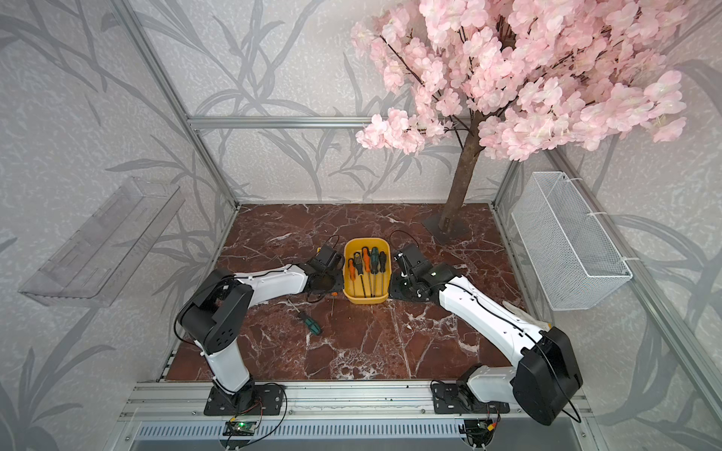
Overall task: Put the screwdriver on the desktop into the storage box
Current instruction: Pick up the screwdriver from the center of the board.
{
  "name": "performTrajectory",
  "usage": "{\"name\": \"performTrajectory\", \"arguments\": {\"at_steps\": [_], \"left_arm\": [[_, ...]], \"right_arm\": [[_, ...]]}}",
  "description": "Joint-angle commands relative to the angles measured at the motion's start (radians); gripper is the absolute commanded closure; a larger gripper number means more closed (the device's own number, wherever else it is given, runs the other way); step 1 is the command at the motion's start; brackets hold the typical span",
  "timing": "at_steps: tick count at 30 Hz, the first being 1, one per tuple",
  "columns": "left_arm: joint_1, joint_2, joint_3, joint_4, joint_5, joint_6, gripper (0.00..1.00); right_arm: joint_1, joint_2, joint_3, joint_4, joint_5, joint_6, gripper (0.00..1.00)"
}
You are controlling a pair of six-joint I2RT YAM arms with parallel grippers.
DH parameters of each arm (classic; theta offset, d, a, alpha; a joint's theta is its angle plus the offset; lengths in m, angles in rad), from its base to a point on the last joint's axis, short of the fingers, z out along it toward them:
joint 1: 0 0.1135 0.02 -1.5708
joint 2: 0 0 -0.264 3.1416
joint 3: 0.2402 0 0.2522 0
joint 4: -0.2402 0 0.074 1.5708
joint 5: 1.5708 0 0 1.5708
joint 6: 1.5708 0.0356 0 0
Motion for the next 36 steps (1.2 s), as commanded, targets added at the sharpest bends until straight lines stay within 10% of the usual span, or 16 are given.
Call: {"name": "performTrajectory", "arguments": {"at_steps": [1, 36], "left_arm": [[-0.014, 0.023, -0.016, -0.108, -0.048, 0.017, 0.72], [-0.029, -0.087, 0.279, -0.332, -0.109, 0.089, 0.92]], "right_arm": [[0.005, -0.025, -0.010, 0.002, 0.009, 0.005, 0.54], [0.006, -0.043, -0.015, 0.004, 0.025, 0.004, 0.54]]}}
